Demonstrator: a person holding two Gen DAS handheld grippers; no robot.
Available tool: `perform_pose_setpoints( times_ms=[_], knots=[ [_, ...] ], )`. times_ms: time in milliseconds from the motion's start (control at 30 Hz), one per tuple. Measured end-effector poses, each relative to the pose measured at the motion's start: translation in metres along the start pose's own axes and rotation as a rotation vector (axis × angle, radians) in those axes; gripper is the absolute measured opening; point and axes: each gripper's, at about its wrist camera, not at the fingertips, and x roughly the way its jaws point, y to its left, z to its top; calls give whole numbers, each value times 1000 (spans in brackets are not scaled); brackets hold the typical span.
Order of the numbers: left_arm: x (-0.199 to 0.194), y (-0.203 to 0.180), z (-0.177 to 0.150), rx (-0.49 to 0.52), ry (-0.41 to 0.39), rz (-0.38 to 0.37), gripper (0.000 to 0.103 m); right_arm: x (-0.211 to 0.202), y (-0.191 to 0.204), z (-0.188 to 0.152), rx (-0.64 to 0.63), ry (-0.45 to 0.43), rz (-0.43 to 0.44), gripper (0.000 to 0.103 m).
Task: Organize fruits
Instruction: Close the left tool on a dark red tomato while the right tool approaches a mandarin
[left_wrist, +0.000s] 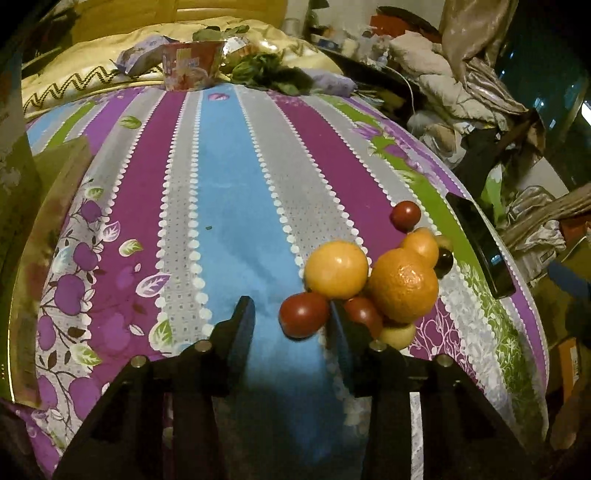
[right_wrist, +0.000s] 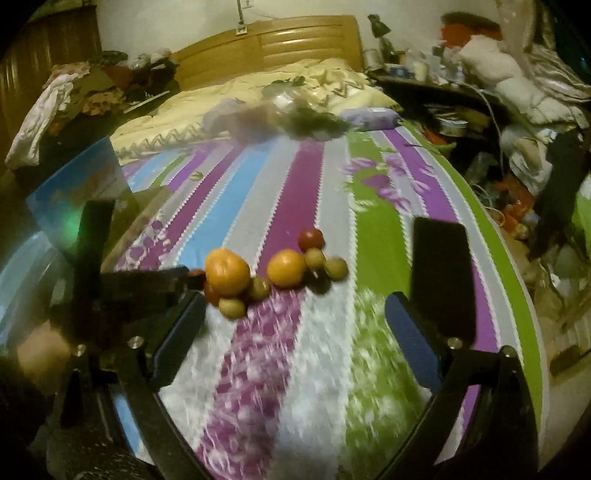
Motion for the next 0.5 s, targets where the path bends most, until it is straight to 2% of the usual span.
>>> perform_pose_setpoints(
  times_ms=[133,233,300,367,400,500],
  knots=[
    [5,1,3,10,-9,-4,37,8,5,24,-4,22,7,90],
    [7,2,2,26,-14,-7,37,8,6,30,20,30,31,90],
    [8,-4,-2,73,-23,24,37,7,7,28,24,27,40,90],
    [8,-8,-5,95,-34,51,32,8,7,23,33,21,57,90],
    [7,-9,-6,92,-36,55,24,8,6,19,35,12,65,90],
    [0,-3,-7,34,-45,42,24,10,4,11,43,-2,69,89]
  ],
)
